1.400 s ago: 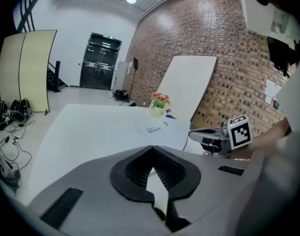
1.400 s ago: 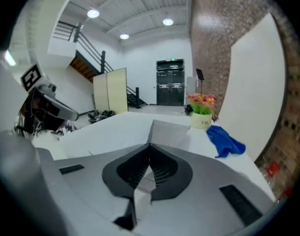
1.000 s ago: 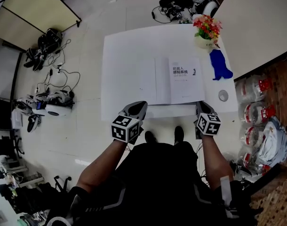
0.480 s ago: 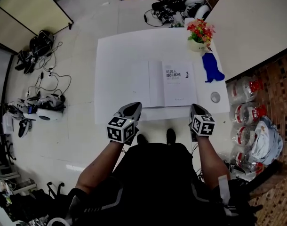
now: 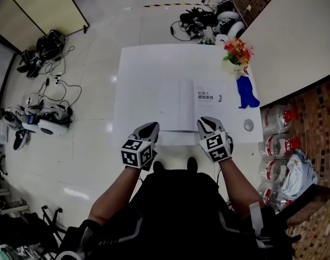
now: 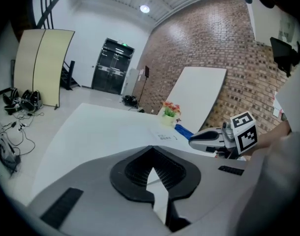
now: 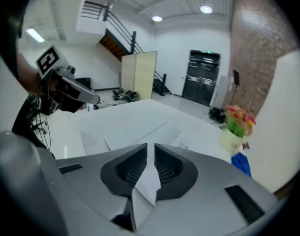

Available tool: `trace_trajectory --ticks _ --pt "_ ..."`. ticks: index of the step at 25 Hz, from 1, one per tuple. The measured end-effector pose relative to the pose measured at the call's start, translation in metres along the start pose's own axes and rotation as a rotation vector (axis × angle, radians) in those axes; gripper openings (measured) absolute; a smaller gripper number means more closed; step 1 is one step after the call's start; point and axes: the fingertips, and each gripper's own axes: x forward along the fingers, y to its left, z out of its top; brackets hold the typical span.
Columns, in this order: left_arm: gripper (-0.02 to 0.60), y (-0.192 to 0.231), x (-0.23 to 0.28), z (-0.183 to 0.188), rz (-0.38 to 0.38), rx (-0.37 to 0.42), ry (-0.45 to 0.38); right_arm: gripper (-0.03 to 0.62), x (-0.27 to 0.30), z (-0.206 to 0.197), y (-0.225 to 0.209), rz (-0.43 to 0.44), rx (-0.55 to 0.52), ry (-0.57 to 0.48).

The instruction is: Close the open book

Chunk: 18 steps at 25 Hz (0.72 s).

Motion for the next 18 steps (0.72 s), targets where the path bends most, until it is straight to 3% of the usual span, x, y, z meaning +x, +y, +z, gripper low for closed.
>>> trace_trajectory --ticks 4,8,12,15,18 --pt "-0.006 0.021 -0.020 -0.006 0.056 -0.033 -0.015 0.071 0.030 0.024 0.046 0.102 -0.244 0.035" --pt "-0.006 0.042 -0.044 -0.014 0.107 -0.080 -0.027 0.117 0.056 0.015 0.096 0.190 -0.512 0.121" --pt "-0.006 0.068 -0.066 -0.025 0.163 -0.133 -0.036 0.117 0.080 -0.003 0.131 0.230 -0.803 0.204" --pt "-0.006 0.075 -0.076 -0.034 0.180 -0.147 -0.036 0.117 0.086 -0.015 0.141 0.254 -0.897 0.254" --pt "-0.006 0.082 -0.082 -0.041 0.192 -0.167 -0.039 0.117 0.092 -0.019 0.142 0.211 -0.933 0.280"
